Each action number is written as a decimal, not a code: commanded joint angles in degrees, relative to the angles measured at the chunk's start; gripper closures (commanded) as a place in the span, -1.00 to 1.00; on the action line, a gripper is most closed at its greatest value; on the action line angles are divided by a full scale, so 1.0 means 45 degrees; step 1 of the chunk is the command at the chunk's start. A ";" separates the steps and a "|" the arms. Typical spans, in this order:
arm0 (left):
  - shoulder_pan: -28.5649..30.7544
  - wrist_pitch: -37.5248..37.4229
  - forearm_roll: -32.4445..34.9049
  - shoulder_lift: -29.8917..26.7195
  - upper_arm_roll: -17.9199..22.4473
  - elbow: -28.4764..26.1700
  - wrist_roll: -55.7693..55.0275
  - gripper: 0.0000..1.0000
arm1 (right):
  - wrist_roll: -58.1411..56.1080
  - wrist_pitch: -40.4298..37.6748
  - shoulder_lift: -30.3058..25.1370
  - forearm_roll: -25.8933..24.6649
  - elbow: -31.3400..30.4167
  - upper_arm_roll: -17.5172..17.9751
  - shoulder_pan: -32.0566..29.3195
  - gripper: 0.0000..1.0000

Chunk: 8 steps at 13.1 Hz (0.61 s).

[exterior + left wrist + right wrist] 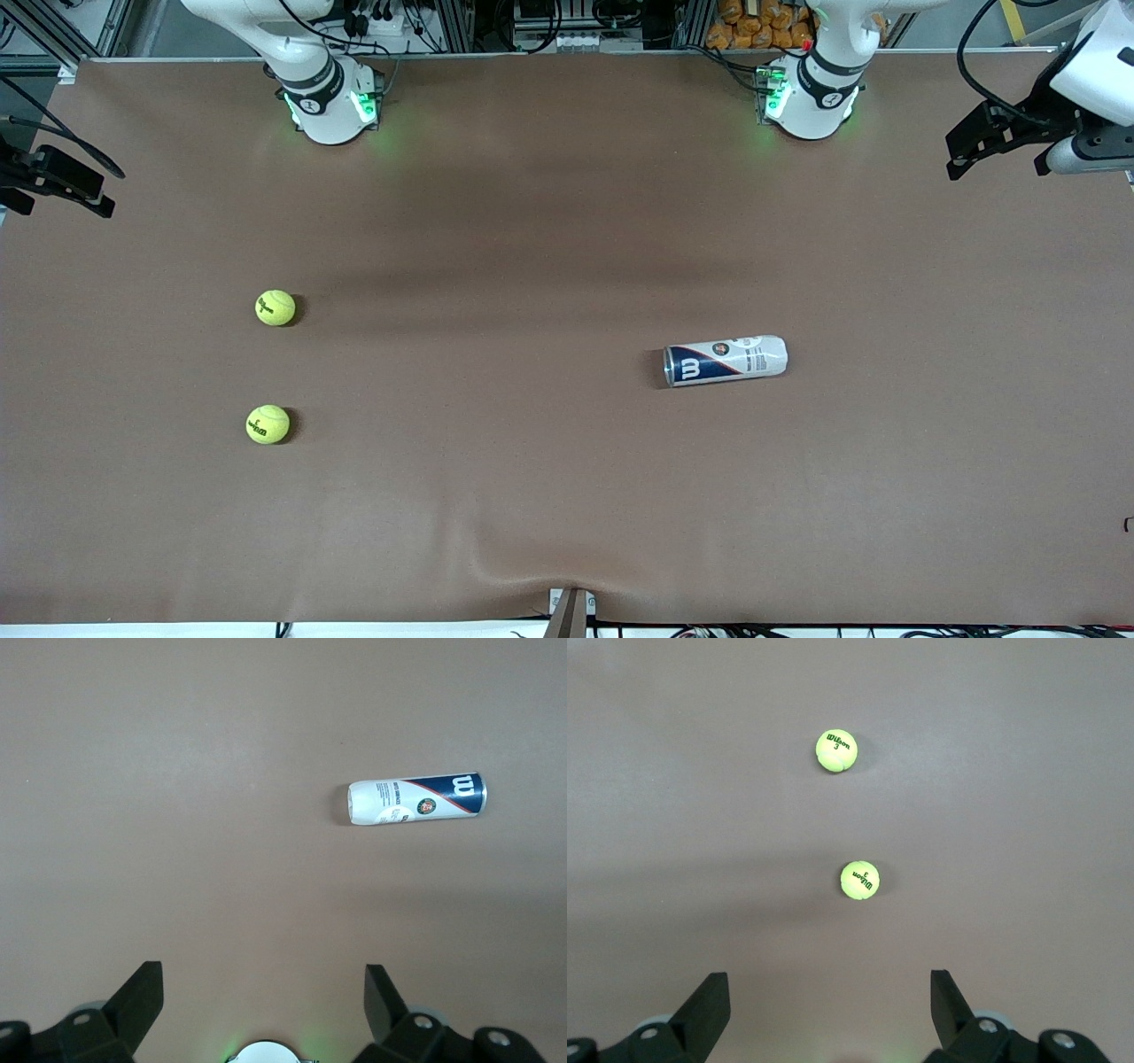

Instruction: Insert tennis ball vertically with right arm

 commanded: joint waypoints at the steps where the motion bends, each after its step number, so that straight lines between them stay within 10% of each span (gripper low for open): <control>1: 0.0010 -0.0177 -0.0163 0.0138 0.0032 0.0298 0.0298 -1.00 | 0.0031 -0.0197 -0.0072 0.0001 0.0116 -0.0012 0.0028 -1.00; 8: 0.0049 -0.0119 -0.0144 0.0177 0.0091 0.0455 0.0611 -1.00 | -0.0028 -0.0216 -0.0072 0.0001 0.0116 -0.0012 0.0066 -1.00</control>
